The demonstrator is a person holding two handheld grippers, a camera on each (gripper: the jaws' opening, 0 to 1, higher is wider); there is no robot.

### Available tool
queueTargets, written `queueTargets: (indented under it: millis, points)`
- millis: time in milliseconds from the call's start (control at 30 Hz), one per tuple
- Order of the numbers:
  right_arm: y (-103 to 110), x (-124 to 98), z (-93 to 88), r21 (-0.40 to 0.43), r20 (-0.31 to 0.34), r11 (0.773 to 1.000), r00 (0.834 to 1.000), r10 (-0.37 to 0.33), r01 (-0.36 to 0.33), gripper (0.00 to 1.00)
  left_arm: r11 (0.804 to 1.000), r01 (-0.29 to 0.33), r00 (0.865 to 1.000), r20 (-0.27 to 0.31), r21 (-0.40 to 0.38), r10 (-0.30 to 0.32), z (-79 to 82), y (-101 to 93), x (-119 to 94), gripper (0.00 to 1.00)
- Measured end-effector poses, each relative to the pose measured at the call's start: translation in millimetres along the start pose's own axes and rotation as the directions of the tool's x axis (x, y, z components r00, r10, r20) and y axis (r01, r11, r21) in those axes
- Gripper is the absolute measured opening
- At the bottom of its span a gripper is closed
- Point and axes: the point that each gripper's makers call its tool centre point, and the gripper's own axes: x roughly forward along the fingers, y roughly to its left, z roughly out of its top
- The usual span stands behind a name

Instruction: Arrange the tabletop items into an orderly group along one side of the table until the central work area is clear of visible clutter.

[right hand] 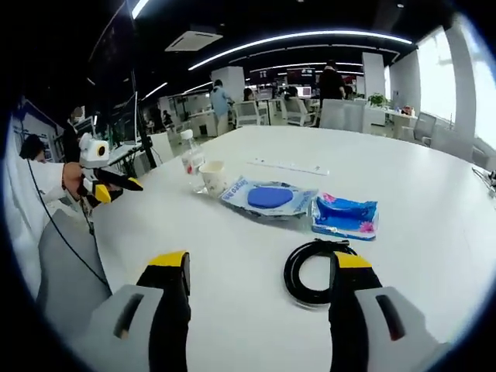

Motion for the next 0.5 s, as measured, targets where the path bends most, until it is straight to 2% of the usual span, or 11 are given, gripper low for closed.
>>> queueTargets:
  millis: [233,500]
  points:
    - [-1.1,-6.8,-17.1,0.029,-0.021,1.000,1.000,-0.006,0.007,0.73,1.000,-0.013,1.000,-0.017,-0.026,0.012,-12.6,-1.6,0.5,0.76]
    - [1.7,-6.8,-28.1,0.037,-0.045,0.999,0.999,0.000,0.001,0.74,0.999,-0.016,1.000,-0.022,-0.040,0.015,-15.3,-2.3,0.8,0.77]
